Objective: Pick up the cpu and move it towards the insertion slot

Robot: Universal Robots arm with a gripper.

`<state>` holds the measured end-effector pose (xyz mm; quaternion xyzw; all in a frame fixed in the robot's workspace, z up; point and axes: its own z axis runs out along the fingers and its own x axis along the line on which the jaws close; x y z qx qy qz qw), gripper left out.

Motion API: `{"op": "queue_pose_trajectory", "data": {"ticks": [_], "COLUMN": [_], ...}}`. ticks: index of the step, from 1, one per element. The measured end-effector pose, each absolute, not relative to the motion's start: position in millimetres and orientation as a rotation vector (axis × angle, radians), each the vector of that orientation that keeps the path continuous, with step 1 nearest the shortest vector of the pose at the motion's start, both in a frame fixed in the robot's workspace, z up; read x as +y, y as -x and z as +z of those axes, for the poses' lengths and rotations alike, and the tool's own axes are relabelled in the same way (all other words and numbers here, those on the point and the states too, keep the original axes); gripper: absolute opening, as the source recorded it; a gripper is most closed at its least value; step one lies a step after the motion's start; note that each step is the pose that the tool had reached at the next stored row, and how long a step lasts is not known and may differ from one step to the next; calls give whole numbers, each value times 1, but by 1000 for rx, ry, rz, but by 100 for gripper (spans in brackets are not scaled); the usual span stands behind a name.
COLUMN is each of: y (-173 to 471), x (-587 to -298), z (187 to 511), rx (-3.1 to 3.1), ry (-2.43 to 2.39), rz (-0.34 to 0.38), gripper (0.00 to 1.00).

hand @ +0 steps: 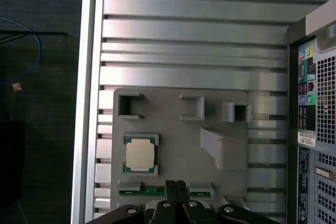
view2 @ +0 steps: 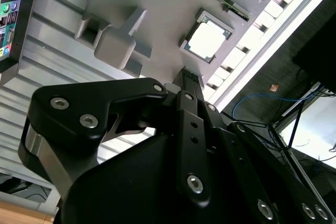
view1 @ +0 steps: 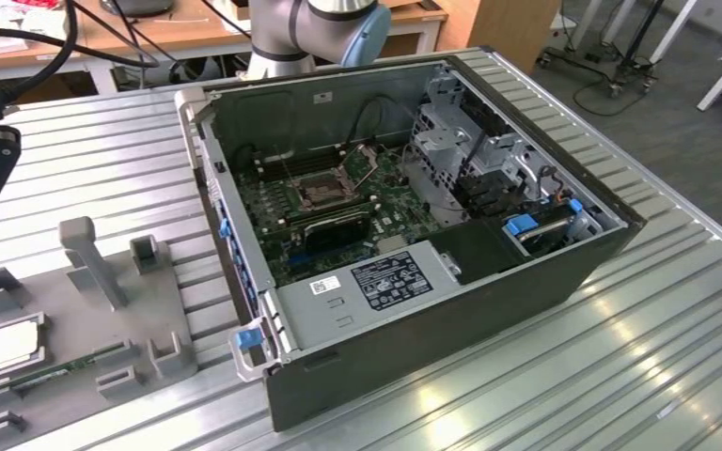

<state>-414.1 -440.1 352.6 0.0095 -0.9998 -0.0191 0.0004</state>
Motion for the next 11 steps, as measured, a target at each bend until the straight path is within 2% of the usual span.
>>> {"op": "queue_pose_trajectory", "data": {"ticks": [11], "y": [414], "x": [-440], "z": [349], "rx": [-3140], "ry": [-30], "rz": [-59], "gripper": [11]}}
